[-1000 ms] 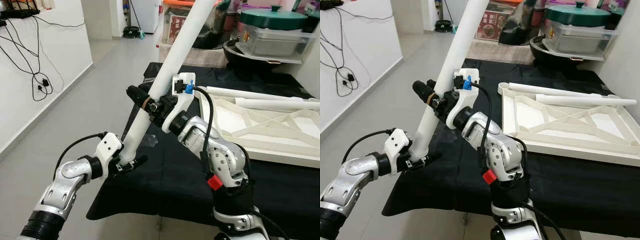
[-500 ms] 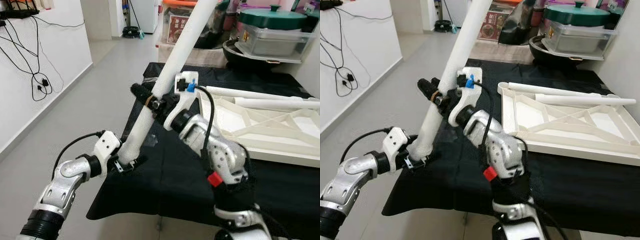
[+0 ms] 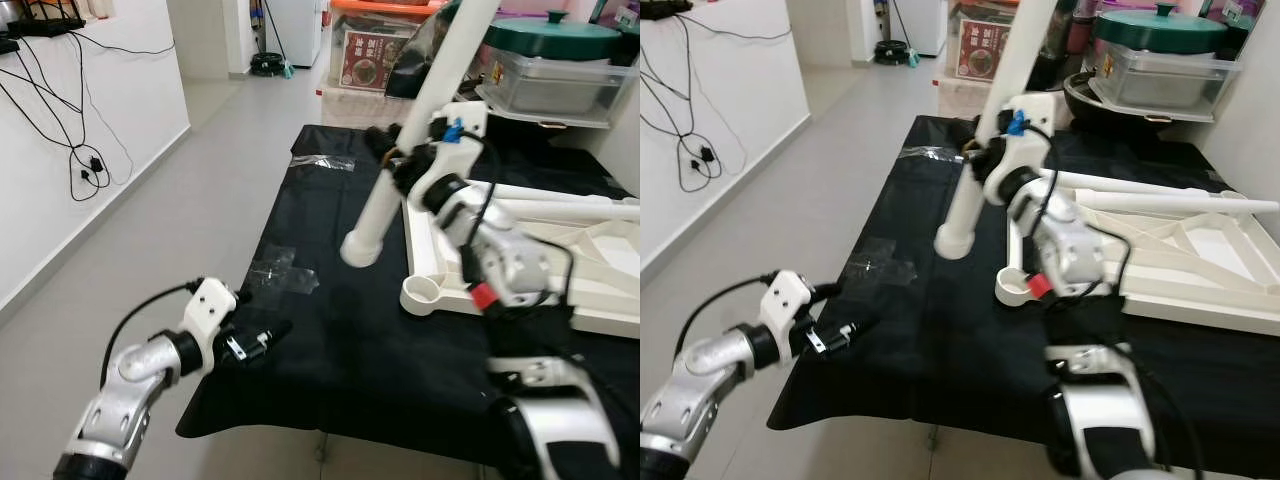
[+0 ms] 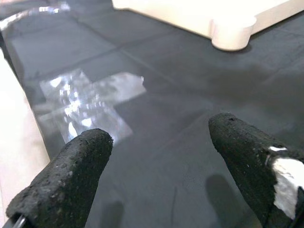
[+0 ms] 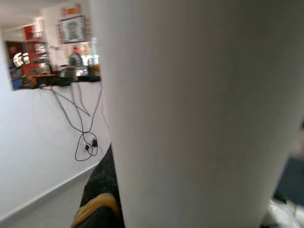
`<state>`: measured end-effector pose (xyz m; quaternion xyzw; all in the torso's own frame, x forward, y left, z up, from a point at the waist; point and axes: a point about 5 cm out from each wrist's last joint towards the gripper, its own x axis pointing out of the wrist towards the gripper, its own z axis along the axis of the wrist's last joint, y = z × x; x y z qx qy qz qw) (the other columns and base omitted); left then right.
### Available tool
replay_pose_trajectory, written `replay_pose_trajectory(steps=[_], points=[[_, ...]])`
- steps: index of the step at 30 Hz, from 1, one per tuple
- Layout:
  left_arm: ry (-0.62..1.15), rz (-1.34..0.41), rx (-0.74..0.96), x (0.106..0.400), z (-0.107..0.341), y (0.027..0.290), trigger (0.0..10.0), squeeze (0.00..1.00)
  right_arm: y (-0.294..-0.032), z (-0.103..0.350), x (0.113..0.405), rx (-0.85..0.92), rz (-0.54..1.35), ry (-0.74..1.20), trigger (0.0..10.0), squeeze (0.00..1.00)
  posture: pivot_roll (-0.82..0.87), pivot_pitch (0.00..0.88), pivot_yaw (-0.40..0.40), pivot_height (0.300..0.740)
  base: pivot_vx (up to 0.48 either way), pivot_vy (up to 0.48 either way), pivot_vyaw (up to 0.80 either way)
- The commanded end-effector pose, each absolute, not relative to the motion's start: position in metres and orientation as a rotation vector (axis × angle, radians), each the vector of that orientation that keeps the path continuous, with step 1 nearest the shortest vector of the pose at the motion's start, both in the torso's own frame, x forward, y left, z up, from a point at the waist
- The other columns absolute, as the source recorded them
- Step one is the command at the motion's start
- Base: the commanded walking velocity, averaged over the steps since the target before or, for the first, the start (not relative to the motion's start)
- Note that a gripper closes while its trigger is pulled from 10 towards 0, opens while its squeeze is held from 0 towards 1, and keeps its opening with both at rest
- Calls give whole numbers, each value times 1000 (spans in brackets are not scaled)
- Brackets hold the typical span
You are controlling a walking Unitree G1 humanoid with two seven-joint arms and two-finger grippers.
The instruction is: Building children table
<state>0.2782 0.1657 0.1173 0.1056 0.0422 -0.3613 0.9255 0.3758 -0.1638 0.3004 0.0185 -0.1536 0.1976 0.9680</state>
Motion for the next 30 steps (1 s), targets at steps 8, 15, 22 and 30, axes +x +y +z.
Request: replay_pose_trajectory(steps=[8,15,22,30], points=[[92,-763,184,268,113,151,10000,0,-200,290,386,-158,481,-270,0,0,59,0,-88,740,0,0,0],[94,-743,184,267,114,153,10000,0,-214,281,386,-238,498,-200,0,0,58,0,-84,740,0,0,0],[103,-741,181,267,113,152,10000,0,-215,263,382,-284,596,-152,0,0,47,0,-81,740,0,0,0],[105,-735,180,268,112,152,10000,0,-206,254,380,-301,669,-139,0,0,46,0,-84,740,0,0,0]])
